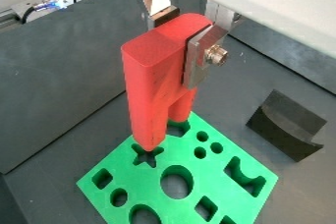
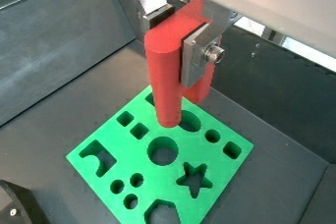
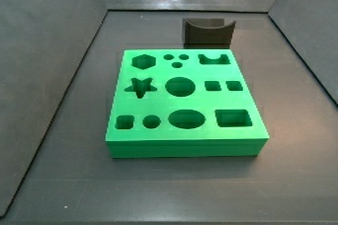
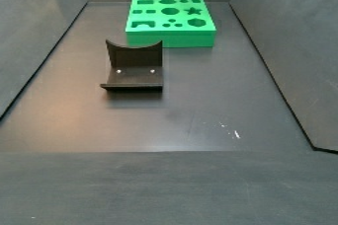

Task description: Insert the square-circle object.

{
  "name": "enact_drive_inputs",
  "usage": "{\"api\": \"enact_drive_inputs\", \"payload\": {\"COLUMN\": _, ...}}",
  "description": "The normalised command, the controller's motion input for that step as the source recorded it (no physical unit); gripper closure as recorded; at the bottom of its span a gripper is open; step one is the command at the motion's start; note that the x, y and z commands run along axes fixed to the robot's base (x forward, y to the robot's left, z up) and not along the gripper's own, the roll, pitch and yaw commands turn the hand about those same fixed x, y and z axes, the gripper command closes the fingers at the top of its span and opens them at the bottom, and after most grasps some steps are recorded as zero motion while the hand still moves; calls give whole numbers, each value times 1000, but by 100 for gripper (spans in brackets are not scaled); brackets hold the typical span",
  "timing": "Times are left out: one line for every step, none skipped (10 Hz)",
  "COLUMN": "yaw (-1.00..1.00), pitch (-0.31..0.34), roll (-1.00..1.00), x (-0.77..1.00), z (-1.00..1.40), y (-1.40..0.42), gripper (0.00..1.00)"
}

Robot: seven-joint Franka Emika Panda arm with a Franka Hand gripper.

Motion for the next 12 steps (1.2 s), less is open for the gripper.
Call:
{"api": "enact_drive_inputs", "payload": {"yaw": -754, "pitch": 0, "roll": 0, "x": 0, "z": -83, "y": -380, "gripper": 100}}
{"api": "enact_drive_inputs", "payload": {"yaw": -977, "pitch": 0, "roll": 0, "x": 0, "z": -166, "y": -183, "gripper": 100}}
{"api": "enact_drive_inputs", "payload": {"yaw": -983, "pitch": 0, "roll": 0, "x": 0, "z": -237, "y": -151, "gripper": 100}}
{"api": "enact_drive_inputs", "payload": {"yaw": -889, "pitch": -27, "roll": -11, "x": 0, "z": -271, "y": -234, "gripper": 100}}
{"api": "enact_drive_inputs", "payload": {"yaw": -874, "pitch": -43, "roll": -11, "x": 0, "z": -283, "y": -257, "gripper": 100}}
{"api": "enact_drive_inputs", "payload": {"yaw": -863, "pitch": -59, "roll": -14, "x": 0, "z": -309, "y": -257, "gripper": 100}}
{"api": "enact_drive_inputs", "payload": {"yaw": -834, "pitch": -60, "roll": -3, "x": 0, "z": -351, "y": -266, "gripper": 100}}
{"api": "enact_drive_inputs", "payload": {"yaw": -831, "pitch": -64, "roll": 0, "x": 0, "z": -386, "y": -274, "gripper": 100}}
{"api": "enact_drive_inputs", "payload": {"yaw": -834, "pitch": -66, "roll": 0, "x": 0, "z": -394, "y": -277, "gripper": 100}}
{"api": "enact_drive_inputs", "payload": {"yaw": -849, "pitch": -56, "roll": 0, "x": 0, "z": -391, "y": -277, "gripper": 100}}
{"api": "enact_drive_inputs", "payload": {"yaw": -851, "pitch": 0, "roll": 0, "x": 54, "z": -343, "y": -286, "gripper": 100}}
{"api": "enact_drive_inputs", "payload": {"yaw": -860, "pitch": 0, "roll": 10, "x": 66, "z": -320, "y": -280, "gripper": 100}}
